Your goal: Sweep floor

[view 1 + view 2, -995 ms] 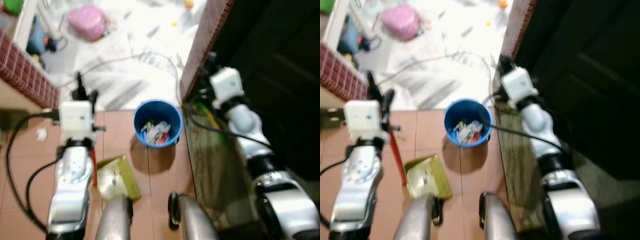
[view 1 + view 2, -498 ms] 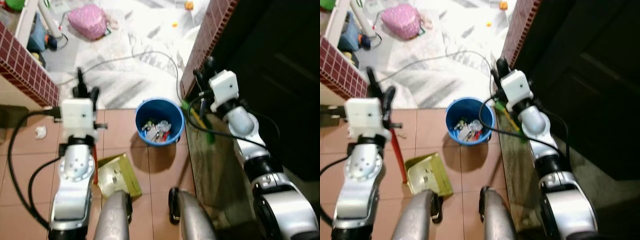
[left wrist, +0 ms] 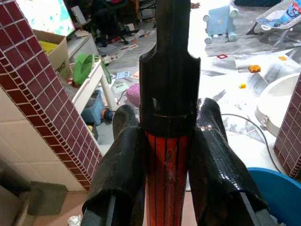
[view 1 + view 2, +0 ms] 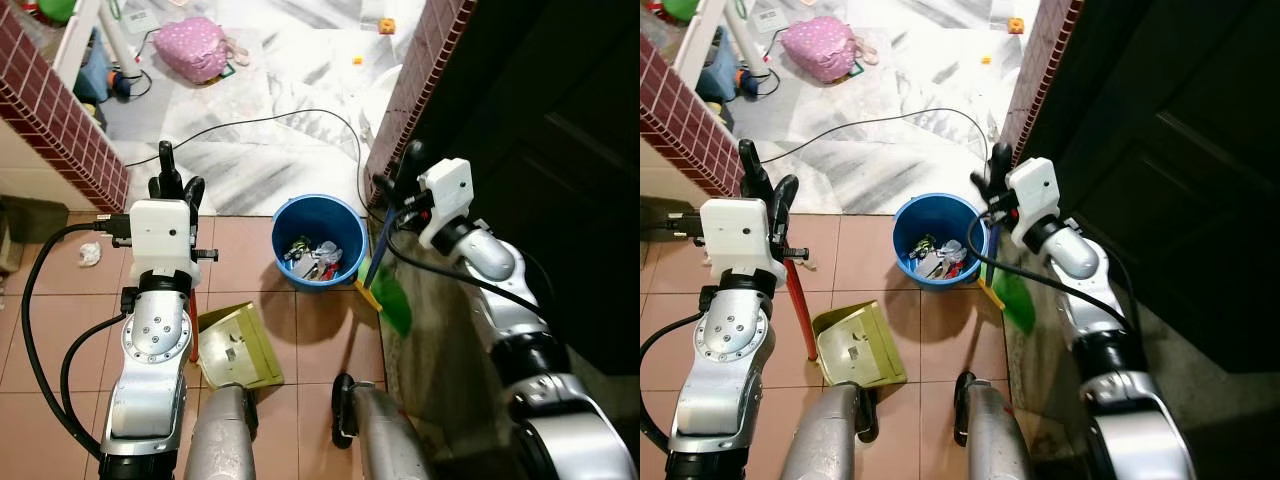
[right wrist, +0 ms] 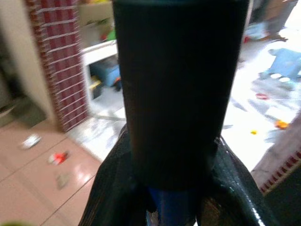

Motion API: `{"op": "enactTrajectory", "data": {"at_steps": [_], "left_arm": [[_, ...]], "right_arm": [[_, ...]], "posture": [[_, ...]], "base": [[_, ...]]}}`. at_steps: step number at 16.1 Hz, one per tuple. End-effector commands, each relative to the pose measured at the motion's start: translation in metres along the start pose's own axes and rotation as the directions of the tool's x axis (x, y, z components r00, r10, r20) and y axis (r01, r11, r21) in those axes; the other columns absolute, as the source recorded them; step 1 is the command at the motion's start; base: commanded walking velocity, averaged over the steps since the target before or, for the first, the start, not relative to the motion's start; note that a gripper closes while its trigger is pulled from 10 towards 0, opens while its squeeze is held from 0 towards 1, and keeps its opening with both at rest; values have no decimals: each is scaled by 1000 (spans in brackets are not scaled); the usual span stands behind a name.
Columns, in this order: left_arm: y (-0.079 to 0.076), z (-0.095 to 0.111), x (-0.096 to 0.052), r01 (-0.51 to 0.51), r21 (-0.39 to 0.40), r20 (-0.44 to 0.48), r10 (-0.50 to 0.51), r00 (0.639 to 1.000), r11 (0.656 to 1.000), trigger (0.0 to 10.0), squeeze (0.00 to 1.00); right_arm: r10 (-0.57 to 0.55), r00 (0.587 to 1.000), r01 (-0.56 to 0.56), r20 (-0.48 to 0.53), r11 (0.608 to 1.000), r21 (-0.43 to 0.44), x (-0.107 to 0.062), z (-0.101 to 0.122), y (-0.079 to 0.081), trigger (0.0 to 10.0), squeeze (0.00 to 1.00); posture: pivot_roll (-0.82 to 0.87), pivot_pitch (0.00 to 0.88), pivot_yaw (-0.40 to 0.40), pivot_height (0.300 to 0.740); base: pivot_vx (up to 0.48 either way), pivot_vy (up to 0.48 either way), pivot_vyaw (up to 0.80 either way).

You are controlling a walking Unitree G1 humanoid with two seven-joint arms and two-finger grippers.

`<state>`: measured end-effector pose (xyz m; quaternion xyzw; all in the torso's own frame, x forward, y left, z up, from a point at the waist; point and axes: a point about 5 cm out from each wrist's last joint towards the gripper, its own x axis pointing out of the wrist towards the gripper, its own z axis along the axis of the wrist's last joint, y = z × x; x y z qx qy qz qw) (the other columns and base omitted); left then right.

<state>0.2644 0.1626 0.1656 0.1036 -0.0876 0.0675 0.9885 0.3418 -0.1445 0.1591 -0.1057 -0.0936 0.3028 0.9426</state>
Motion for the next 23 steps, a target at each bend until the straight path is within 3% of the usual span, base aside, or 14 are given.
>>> {"op": "enactTrajectory", "data": {"at_steps": [1,3,7,11,12,15,19,23], "left_arm": [[2,-6,-1,-13,16,-25,14,1000,1000,10000,0],[1,-7,1,-20,18,-21,21,1000,1000,10000,0],[2,-8,3,-38,24,-20,39,999,999,10000,0],[6,-11,6,-76,21,-26,77,997,997,10000,0],[6,-11,6,-71,20,-26,71,997,997,10000,0],[3,-10,10,-65,26,-15,65,998,998,10000,0],[7,-9,14,-87,46,-2,87,996,995,10000,0],[1,-9,15,-69,34,1,69,998,997,10000,0]], "right_arm": [[70,996,-64,-55,992,107,-6,-15,13,10000,0],[182,982,-168,-52,966,196,-9,-9,29,10000,0],[180,984,-171,-3,938,303,0,6,43,10000,0],[47,998,-55,32,945,323,9,16,47,10000,0],[-47,997,25,58,943,331,14,21,46,10000,0],[-162,978,119,132,950,289,23,35,45,10000,0],[-232,951,183,205,955,234,33,51,36,10000,0],[-293,920,223,260,938,266,49,62,29,10000,0]], "posture": [[28,281,-66,740],[19,276,-66,740],[15,263,-62,740],[14,250,-65,740],[16,243,-63,740],[19,227,-56,740],[19,213,-50,740],[30,196,-48,740]], "base": [[0,0,0],[0,0,0],[0,0,0],[0,0,0],[0,0,0],[0,0,0],[0,0,0],[0,0,0]]}}
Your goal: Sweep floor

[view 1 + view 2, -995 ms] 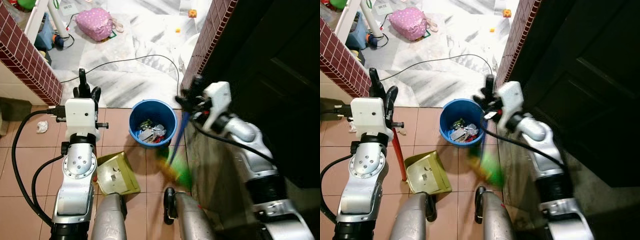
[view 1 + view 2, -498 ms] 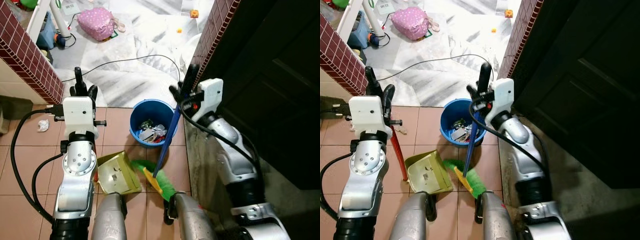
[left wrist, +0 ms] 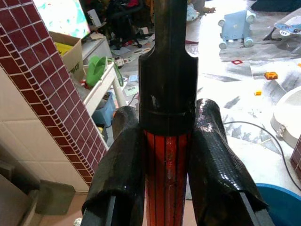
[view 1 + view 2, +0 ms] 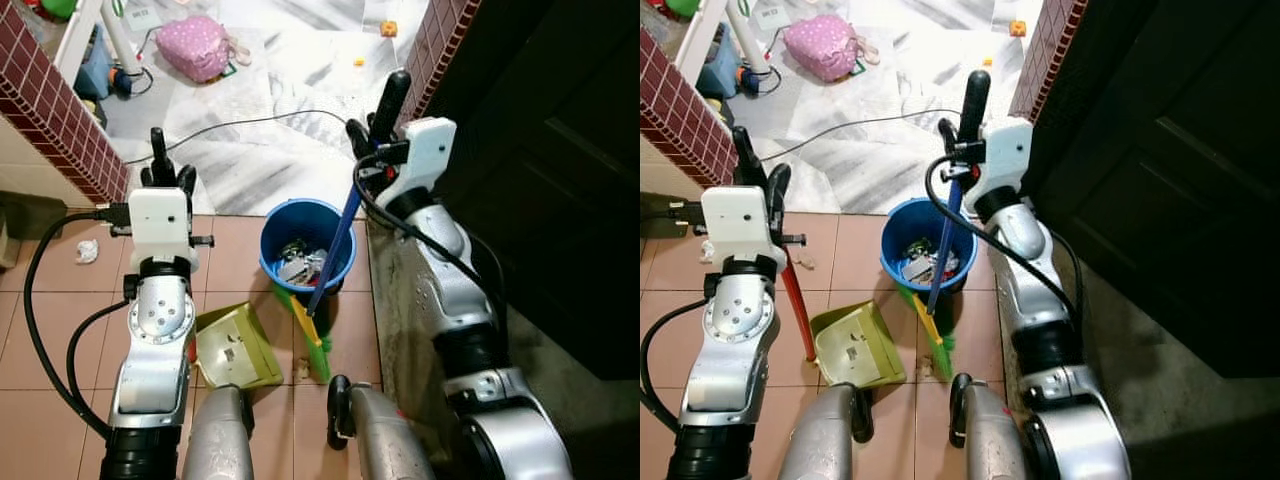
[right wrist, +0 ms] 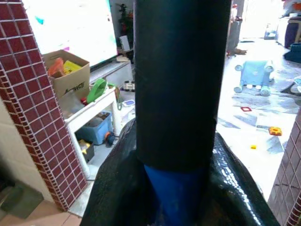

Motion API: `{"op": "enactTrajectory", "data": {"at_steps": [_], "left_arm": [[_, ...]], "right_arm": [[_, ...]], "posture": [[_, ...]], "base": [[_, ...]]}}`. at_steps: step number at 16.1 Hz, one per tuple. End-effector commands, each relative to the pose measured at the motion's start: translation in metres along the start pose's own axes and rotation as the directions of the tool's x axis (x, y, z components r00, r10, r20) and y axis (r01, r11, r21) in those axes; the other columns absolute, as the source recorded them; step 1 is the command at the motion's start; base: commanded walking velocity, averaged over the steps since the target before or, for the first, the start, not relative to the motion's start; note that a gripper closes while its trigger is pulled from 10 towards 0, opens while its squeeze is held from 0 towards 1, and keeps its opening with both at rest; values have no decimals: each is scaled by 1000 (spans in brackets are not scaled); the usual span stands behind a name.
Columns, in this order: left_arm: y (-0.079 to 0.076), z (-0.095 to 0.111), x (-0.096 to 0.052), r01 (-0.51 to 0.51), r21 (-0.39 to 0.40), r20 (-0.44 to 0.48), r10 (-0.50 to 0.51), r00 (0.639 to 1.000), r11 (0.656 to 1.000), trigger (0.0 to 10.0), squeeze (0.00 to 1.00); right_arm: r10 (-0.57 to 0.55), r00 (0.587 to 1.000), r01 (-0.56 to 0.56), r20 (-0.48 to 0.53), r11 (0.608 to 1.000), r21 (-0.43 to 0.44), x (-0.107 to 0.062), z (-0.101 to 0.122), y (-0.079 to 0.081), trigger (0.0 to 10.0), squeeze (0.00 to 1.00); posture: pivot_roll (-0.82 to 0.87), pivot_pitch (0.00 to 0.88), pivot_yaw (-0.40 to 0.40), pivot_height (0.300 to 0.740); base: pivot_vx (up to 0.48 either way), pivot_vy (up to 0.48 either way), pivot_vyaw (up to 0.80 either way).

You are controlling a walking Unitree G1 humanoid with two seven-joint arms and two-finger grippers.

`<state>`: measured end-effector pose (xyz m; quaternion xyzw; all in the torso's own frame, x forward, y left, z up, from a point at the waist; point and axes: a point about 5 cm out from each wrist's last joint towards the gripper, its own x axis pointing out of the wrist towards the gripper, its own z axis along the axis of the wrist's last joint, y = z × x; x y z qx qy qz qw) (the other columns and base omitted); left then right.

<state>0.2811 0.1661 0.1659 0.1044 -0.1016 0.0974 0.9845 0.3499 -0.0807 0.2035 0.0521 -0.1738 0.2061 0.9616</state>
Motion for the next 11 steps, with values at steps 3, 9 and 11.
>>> {"op": "enactTrajectory", "data": {"at_steps": [3,9,11], "left_arm": [[-2,-5,1,2,33,-12,-2,1000,999,10000,0],[-5,-3,4,34,26,3,-34,999,999,10000,0],[-7,-3,4,38,24,4,-38,999,999,10000,0]], "right_arm": [[8,994,-13,108,999,50,13,15,2,10000,0],[100,980,-101,170,995,-4,26,23,15,10000,0],[18,983,4,183,993,-121,28,26,1,10000,0]], "posture": [[34,185,-42,740],[42,166,-40,740],[40,161,-40,740]], "base": [[0,0,0],[0,0,0],[0,0,0]]}}
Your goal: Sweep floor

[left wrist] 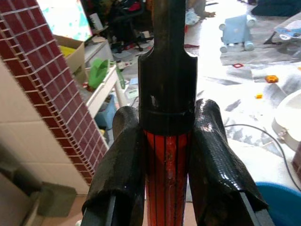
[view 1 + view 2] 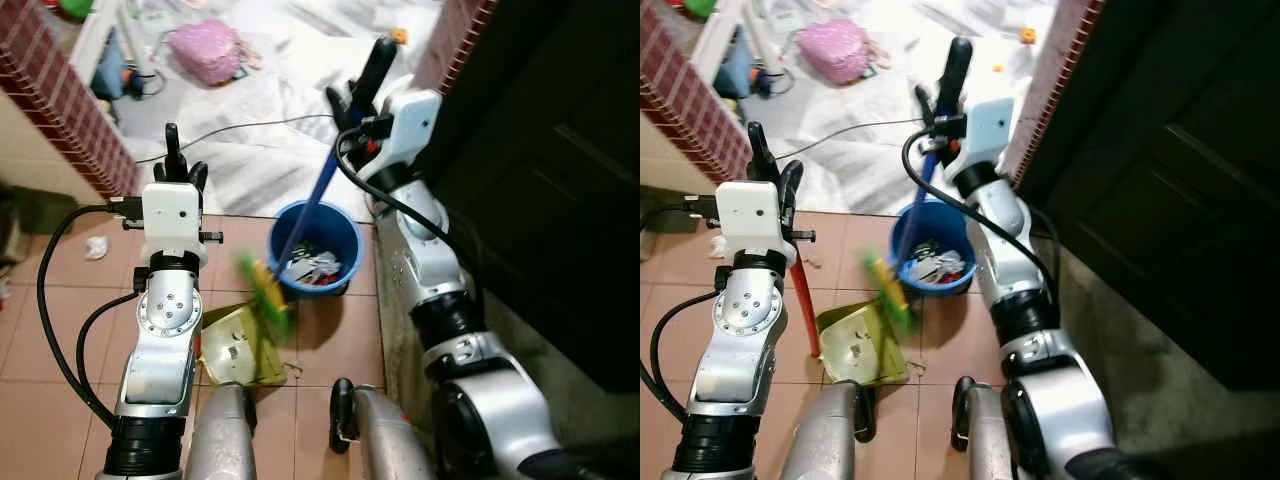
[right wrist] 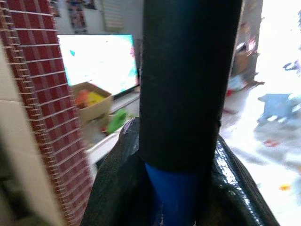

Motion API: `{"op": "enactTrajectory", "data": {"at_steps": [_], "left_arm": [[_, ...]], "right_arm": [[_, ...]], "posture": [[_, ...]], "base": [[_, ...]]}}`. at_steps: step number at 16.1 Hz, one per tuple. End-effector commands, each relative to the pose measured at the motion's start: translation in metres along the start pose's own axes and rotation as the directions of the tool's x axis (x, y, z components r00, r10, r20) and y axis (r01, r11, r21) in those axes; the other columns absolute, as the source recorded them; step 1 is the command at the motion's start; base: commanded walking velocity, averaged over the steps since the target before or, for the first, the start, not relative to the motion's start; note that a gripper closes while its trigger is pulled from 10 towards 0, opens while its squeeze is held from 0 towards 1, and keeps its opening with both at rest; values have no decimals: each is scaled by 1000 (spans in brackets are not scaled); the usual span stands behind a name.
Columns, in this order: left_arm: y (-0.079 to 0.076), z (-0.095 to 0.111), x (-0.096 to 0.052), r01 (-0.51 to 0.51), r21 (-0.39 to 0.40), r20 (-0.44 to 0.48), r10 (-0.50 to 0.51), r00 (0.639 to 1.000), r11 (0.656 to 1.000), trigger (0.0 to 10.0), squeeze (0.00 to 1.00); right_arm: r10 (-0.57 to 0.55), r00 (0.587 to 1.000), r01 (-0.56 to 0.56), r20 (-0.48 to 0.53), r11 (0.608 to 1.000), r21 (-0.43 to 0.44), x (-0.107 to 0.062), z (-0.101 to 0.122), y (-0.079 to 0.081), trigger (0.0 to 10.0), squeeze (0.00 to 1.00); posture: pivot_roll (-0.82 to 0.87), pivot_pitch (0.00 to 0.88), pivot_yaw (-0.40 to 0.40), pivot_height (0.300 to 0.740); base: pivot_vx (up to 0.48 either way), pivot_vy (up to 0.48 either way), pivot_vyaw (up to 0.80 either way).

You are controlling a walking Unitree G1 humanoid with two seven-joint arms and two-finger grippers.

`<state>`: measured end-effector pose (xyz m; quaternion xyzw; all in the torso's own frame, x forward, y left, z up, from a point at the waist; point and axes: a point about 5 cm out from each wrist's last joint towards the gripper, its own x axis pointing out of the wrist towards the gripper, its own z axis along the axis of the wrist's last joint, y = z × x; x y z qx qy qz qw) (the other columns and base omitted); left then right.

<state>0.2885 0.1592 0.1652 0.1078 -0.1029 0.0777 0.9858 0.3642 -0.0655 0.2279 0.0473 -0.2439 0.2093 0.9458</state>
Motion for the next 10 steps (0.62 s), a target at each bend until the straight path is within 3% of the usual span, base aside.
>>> {"op": "enactTrajectory", "data": {"at_steps": [1,5,9,10], "left_arm": [[1,-3,-1,1,21,-4,-1,1000,1000,10000,0],[0,-2,2,5,20,3,-5,1000,1000,10000,0],[1,-2,2,7,20,7,-7,1000,1000,10000,0],[1,-3,1,3,16,4,-3,1000,1000,10000,0]], "right_arm": [[-32,998,37,48,992,-122,2,11,-13,10000,0],[-75,996,81,38,979,-189,-1,7,-26,10000,0],[-58,998,61,24,983,-175,-6,0,-22,10000,0],[-9,1000,8,-1,991,-134,-10,-5,-16,10000,0]], "posture": [[40,158,-41,740],[38,154,-40,740],[37,153,-39,740],[38,155,-38,740]], "base": [[0,0,0],[0,0,0],[0,0,0],[0,0,0]]}}
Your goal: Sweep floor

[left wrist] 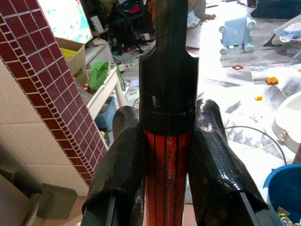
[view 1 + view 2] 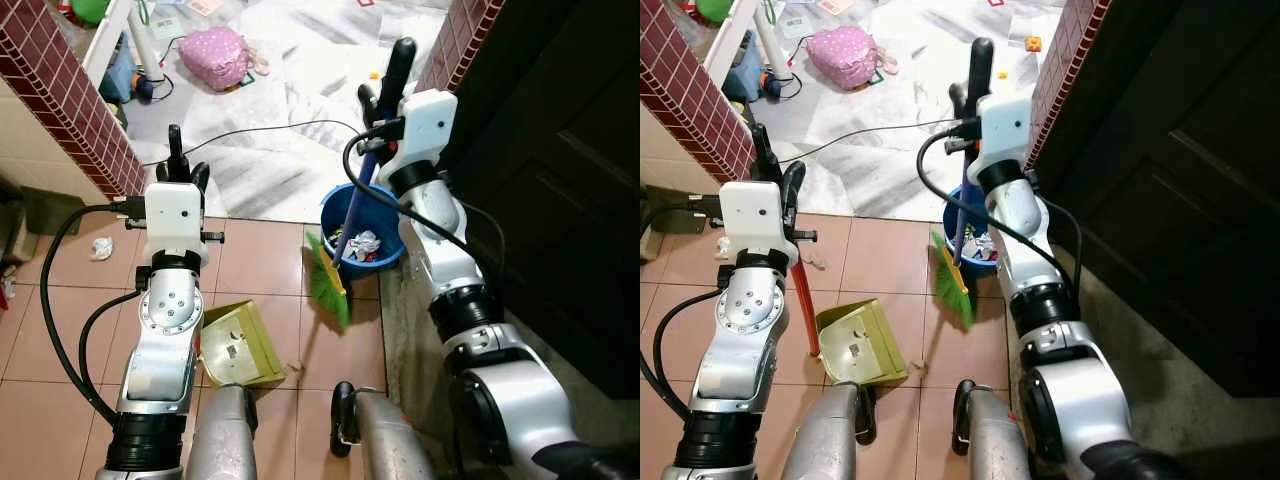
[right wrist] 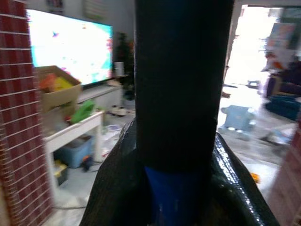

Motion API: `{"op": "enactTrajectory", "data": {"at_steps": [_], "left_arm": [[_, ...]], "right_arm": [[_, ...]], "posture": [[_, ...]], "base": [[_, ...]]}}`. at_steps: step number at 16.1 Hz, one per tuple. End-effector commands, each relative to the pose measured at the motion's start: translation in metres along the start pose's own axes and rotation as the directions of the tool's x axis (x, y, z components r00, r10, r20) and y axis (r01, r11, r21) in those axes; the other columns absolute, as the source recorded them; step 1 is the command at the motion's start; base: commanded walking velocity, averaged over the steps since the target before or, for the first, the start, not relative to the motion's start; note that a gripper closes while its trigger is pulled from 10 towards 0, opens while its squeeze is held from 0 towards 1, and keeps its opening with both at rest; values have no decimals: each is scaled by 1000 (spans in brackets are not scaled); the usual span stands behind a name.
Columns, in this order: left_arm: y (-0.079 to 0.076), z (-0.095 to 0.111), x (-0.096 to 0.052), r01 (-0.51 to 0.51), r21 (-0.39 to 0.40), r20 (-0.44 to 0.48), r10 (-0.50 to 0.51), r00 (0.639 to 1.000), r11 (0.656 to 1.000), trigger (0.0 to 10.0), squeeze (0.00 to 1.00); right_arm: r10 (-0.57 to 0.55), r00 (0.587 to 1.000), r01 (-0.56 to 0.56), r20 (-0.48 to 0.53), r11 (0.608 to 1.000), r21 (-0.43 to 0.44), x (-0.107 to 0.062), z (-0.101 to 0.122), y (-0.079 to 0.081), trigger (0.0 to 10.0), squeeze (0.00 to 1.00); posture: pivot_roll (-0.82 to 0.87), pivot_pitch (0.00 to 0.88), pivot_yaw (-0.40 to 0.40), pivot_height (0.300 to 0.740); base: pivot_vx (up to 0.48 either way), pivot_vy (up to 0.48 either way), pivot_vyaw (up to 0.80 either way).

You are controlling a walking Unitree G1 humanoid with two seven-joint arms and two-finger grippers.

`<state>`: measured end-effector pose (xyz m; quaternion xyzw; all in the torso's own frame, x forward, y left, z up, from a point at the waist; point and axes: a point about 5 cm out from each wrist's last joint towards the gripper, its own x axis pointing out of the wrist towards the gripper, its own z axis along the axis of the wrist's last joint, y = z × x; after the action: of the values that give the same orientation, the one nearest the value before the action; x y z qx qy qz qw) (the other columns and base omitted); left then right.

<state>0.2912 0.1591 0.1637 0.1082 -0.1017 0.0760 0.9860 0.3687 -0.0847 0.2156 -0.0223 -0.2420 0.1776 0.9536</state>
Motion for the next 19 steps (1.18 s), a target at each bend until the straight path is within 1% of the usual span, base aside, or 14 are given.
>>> {"op": "enactTrajectory", "data": {"at_steps": [1,2,3,4,5,6,7,8,12,13,15,16,17,19], "left_arm": [[3,-1,-1,-3,13,4,3,1000,1000,10000,0],[5,-2,-2,-10,6,-3,10,1000,1000,10000,0],[8,-3,-2,-13,6,-8,13,1000,1000,10000,0],[10,-4,-2,-16,7,-13,16,1000,1000,10000,0],[12,-5,-2,-16,8,-16,16,1000,1000,10000,0],[13,-6,-3,-18,9,-21,18,1000,1000,10000,0],[14,-7,-3,-20,11,-25,20,999,1000,10000,0],[14,-6,-2,-16,15,-27,16,1000,1000,10000,0],[10,7,7,-2,15,-2,2,1000,1000,10000,0],[10,18,9,-5,17,15,5,1000,1000,10000,0],[9,23,7,4,19,17,-4,1000,1000,10000,0],[8,23,6,8,19,16,-8,1000,1000,10000,0],[7,16,1,20,23,-4,-20,1000,1000,10000,0],[4,9,-2,27,21,-27,-26,999,999,10000,0]], "right_arm": [[50,999,-51,16,998,23,-5,0,6,10000,0],[107,993,-106,-40,994,28,-15,-11,11,10000,0],[119,989,-118,-93,993,21,-27,-21,9,10000,0],[111,981,-111,-161,994,6,-37,-32,5,10000,0],[97,975,-98,-200,995,5,-47,-39,1,10000,0],[89,972,-89,-219,996,13,-52,-43,-1,10000,0],[71,962,-67,-263,997,25,-59,-49,-3,10000,0],[43,961,-35,-275,999,34,-61,-50,-5,10000,0],[29,965,-30,-260,1000,2,-52,-43,0,10000,0],[-3,966,-16,-260,998,-68,-50,-39,-3,10000,0],[-28,961,0,-274,995,-104,-50,-37,-5,10000,0],[-32,961,1,-275,994,-113,-51,-37,-5,10000,0],[-54,952,6,-301,987,-158,-53,-40,-6,10000,0],[-77,942,0,-326,973,-230,-57,-44,-8,10000,0]], "posture": [[38,155,-38,740],[38,155,-38,740],[38,155,-38,740],[38,155,-38,740],[38,155,-38,740],[42,163,-46,740],[41,164,-45,740],[41,169,-39,740],[40,216,-29,740],[53,234,-26,740],[58,250,-27,740],[57,248,-27,740],[52,240,-33,740],[47,220,-38,740]], "base": [[0,0,0],[0,0,0],[0,0,0],[0,0,0],[0,0,0],[0,330,0],[0,352,0],[0,480,0],[0,480,0],[0,480,0],[0,480,0],[0,480,0],[0,480,0],[0,480,0]]}}
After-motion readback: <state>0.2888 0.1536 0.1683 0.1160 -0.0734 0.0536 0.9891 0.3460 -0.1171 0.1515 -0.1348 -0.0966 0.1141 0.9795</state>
